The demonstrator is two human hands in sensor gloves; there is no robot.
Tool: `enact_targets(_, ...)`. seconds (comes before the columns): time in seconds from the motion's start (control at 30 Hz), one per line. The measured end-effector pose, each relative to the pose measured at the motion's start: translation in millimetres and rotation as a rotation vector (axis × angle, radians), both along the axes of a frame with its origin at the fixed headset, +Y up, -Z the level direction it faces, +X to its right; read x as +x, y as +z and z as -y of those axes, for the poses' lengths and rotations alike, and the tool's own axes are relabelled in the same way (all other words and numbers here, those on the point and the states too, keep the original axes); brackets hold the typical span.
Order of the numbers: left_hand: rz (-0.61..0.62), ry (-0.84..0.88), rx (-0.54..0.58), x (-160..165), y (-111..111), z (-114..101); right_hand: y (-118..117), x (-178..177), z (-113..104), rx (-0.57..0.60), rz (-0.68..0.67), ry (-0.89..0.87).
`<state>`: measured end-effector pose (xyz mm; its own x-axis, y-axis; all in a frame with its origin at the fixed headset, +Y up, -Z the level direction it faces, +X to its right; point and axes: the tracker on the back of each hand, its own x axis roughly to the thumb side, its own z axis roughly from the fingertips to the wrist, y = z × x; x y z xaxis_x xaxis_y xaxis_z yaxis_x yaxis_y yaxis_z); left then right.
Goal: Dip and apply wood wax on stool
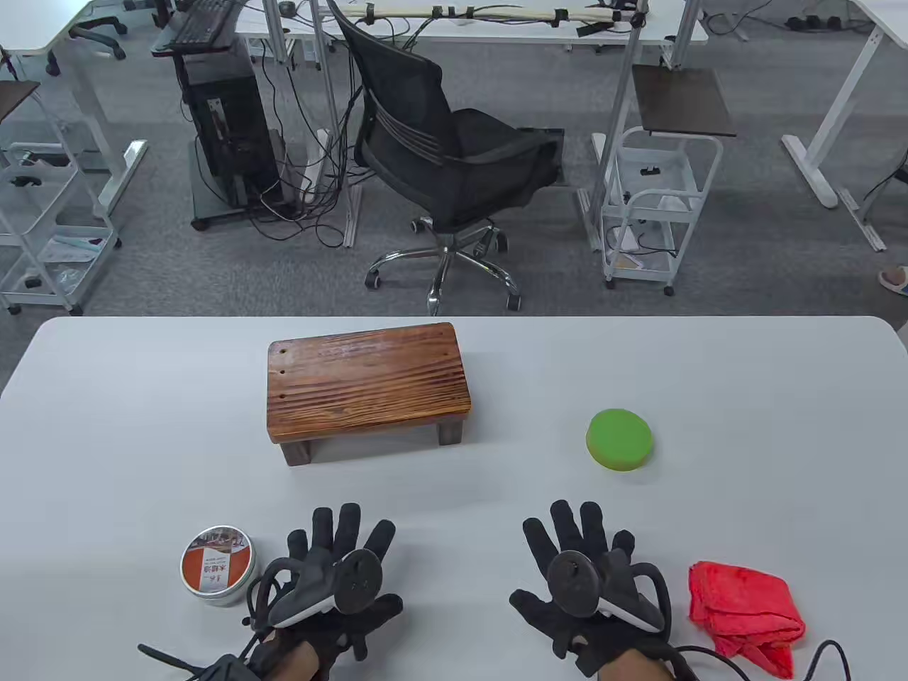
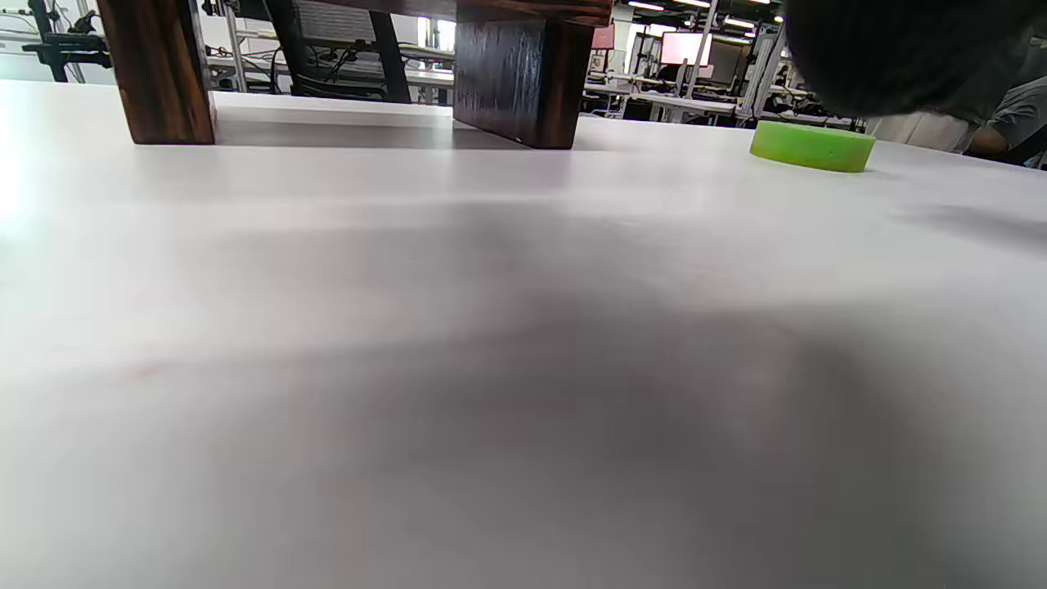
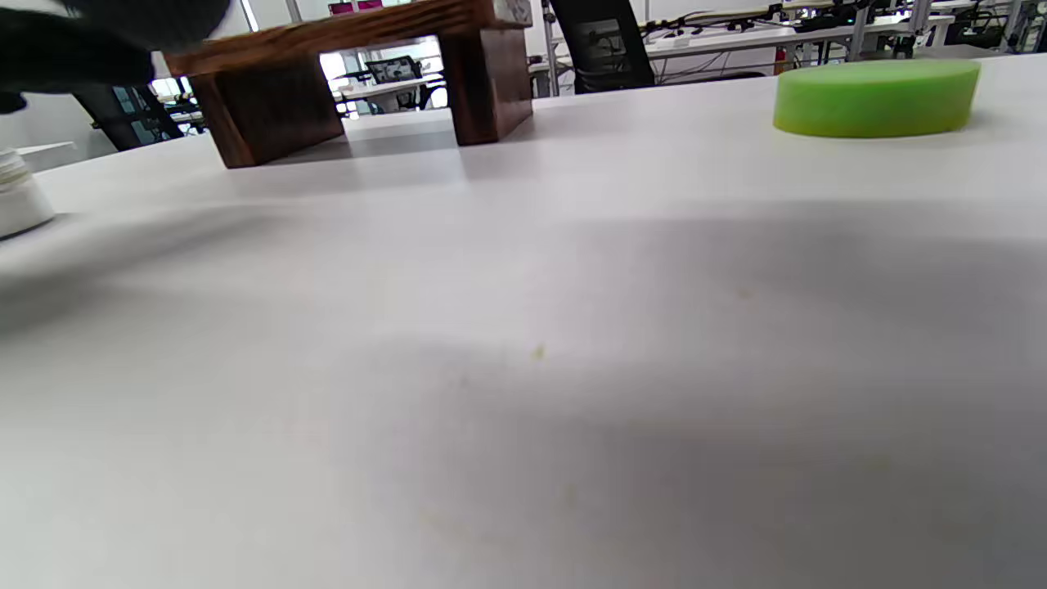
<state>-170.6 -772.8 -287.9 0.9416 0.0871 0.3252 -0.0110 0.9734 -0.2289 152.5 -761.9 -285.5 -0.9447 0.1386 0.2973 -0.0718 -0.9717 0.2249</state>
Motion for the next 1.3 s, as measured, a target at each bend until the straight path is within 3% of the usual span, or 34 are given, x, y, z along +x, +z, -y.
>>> enact_targets(0.63,-0.029,0.076,0.018,-7,-8,-6,0,-2,2,-0.019,-0.020,-0.008)
enact_targets(0.77,-0.077,0.281,-0.010,-15,-23,-11,2,-2,1,-0.014,-0.025,-0.015)
enact_targets(0.93,-0.227,0.621,-0.161,-32,-54,-8,2,-2,1,-0.021,-0.030,-0.018)
enact_targets(1.07,-0.414,1.033,-0.330,-46,-82,8,2,-4,2,-0.030,-0.039,-0.019)
enact_targets(1.3,-0.624,1.277,-0.434,-62,-118,32,2,-3,2,-0.043,-0.042,-0.034)
